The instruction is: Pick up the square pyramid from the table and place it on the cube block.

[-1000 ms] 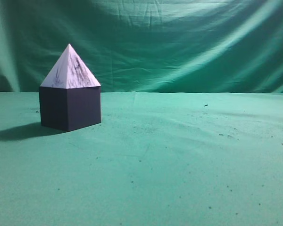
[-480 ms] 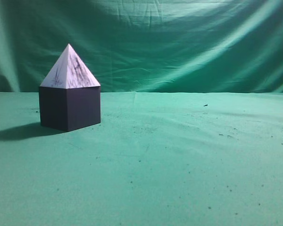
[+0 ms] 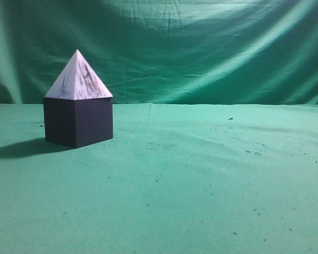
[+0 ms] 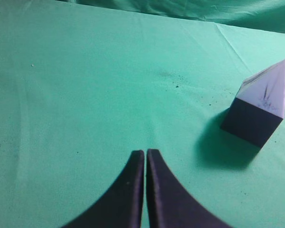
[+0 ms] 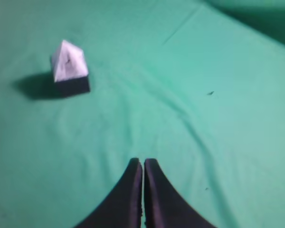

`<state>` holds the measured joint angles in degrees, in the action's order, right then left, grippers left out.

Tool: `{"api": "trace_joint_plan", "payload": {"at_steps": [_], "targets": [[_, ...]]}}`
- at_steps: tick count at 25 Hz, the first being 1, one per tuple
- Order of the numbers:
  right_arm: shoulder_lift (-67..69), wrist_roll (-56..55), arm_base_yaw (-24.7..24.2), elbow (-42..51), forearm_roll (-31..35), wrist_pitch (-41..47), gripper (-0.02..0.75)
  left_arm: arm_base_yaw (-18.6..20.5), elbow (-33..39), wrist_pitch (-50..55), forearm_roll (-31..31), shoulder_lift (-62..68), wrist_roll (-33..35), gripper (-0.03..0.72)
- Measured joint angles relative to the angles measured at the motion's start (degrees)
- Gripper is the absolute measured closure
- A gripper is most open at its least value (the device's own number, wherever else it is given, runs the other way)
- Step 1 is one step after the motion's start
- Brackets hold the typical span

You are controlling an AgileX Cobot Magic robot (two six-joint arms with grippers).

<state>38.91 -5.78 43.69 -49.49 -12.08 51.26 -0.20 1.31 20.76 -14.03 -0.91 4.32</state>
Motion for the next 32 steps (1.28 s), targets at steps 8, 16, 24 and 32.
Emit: {"api": "trace_joint_plan", "payload": {"at_steps": [8, 16, 24, 32], "targets": [[-21.69, -1.60, -19.48, 24.23, -1.35, -24.60, 0.738, 0.00, 0.00, 0.00, 0.00, 0.00, 0.00, 0.688], [-38.42, -2.79, -35.05, 45.99, 2.50, -34.14, 0.738, 0.00, 0.00, 0.02, 0.00, 0.00, 0.00, 0.688], [-39.36, -3.00, -36.48, 51.00, 3.75, -31.07, 0.738, 0.00, 0.00, 0.02, 0.00, 0.00, 0.00, 0.688], [-39.36, -3.00, -36.48, 51.00, 3.75, -30.20, 0.738, 0.00, 0.00, 0.02, 0.00, 0.00, 0.00, 0.688]]}}
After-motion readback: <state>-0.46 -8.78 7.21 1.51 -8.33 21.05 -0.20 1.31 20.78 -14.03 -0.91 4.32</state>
